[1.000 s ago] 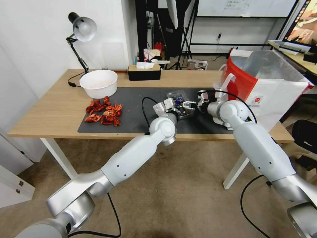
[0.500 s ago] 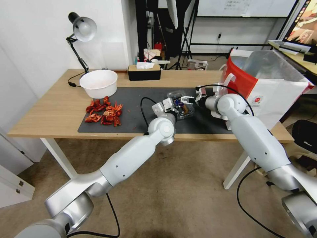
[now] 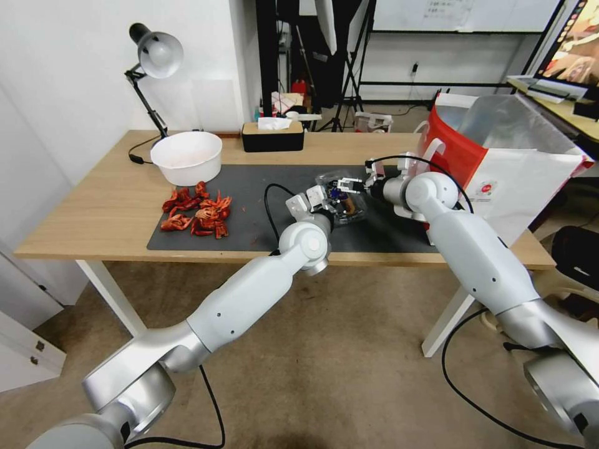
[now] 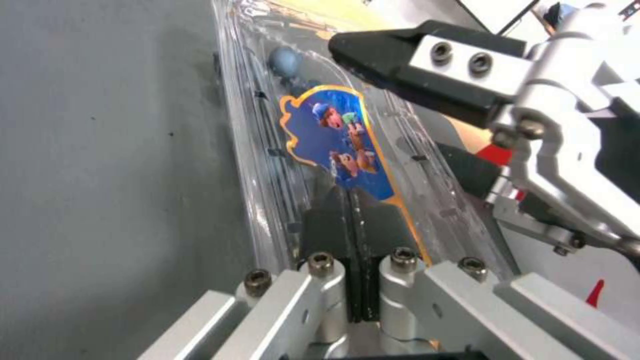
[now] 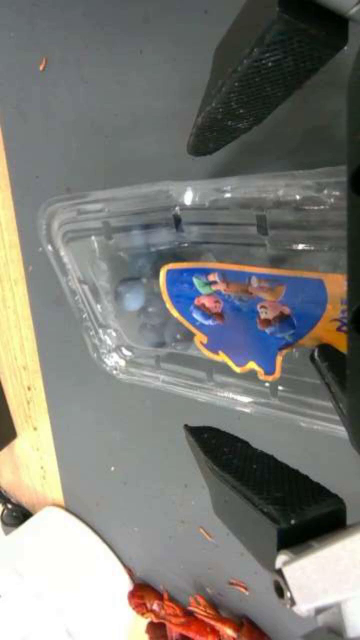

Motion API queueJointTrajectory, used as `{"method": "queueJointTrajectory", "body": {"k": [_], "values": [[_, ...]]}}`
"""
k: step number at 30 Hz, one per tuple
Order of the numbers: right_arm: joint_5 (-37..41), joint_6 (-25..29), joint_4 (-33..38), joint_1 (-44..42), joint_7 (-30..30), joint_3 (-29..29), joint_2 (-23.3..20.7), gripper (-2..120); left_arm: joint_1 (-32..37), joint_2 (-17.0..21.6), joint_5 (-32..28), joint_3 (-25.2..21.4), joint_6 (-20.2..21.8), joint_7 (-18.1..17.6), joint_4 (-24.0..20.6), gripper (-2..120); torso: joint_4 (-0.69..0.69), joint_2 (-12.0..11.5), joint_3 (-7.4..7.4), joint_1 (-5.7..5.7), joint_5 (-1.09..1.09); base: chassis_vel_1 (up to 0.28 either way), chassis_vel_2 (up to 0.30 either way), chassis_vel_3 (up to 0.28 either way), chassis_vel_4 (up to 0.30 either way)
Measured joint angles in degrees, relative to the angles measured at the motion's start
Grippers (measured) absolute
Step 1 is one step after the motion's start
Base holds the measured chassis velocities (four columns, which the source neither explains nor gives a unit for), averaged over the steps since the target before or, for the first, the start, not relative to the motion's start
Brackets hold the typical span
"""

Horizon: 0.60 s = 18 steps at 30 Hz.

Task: Close the takeout container lid, then place the container into the takeout bag.

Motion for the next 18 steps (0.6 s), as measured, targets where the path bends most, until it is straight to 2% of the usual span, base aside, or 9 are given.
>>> {"method": "queueJointTrajectory", "body": {"k": [18], "values": [[-0.12, -0.01, -0.99, -0.21, -0.95, -0.57, 0.45, 100, 0.1, 0.02, 0.0, 0.03, -0.15, 0.08, -0.15, 0, 0.0, 0.0, 0.0, 0.0, 0.0, 0.0, 0.0, 0.0, 0.0]]}}
